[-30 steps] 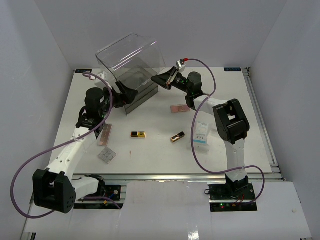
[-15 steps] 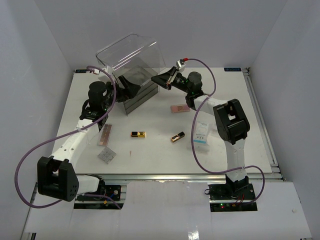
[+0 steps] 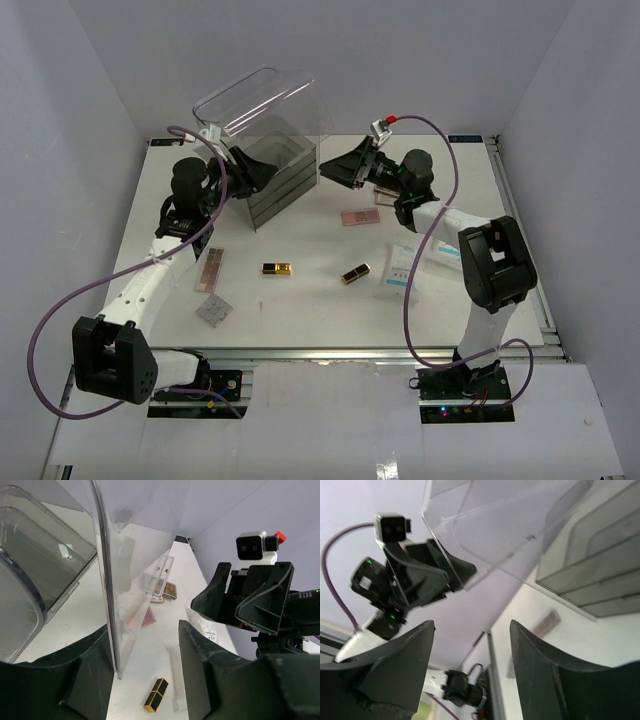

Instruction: Organize the makeup

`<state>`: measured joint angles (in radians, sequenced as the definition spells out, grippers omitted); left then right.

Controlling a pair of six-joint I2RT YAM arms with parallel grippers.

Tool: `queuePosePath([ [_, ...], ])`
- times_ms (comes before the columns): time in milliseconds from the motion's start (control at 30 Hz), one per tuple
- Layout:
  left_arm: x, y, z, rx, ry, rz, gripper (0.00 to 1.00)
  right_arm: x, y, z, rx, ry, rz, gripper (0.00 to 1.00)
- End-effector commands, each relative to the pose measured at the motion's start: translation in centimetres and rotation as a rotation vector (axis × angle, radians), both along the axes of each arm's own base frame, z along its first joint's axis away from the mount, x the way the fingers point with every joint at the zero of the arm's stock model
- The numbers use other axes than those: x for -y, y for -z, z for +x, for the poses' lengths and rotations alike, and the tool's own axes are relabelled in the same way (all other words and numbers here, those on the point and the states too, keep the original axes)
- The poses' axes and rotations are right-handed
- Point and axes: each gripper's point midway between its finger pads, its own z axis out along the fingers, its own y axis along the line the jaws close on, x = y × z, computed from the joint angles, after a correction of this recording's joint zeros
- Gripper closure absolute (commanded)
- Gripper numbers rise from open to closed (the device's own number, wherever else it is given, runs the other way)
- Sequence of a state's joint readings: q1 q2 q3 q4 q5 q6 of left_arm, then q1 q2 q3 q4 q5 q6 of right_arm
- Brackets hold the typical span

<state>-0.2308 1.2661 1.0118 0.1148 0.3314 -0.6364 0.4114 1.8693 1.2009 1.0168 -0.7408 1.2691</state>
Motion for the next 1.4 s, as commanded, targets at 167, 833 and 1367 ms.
queuePosePath([
  [167,-0.3,-7.8,-1.7,0.134,0.085,-0.141,0.48,6.7,3.6,-6.7,0.438,-0.145,-0.324,0.29],
  [833,0.0,-10.0,-1.9,0.068,0.182,-0.291,0.60,13.0,16.0,-16.4,1.558,-0.655,-0.915,0.05],
  [1367,-0.9,-11.2,-1.6,0.049,0.187,-0.339,0.61,9.2,20.6,-14.4,1.549,-0.819,-0.961,0.12],
])
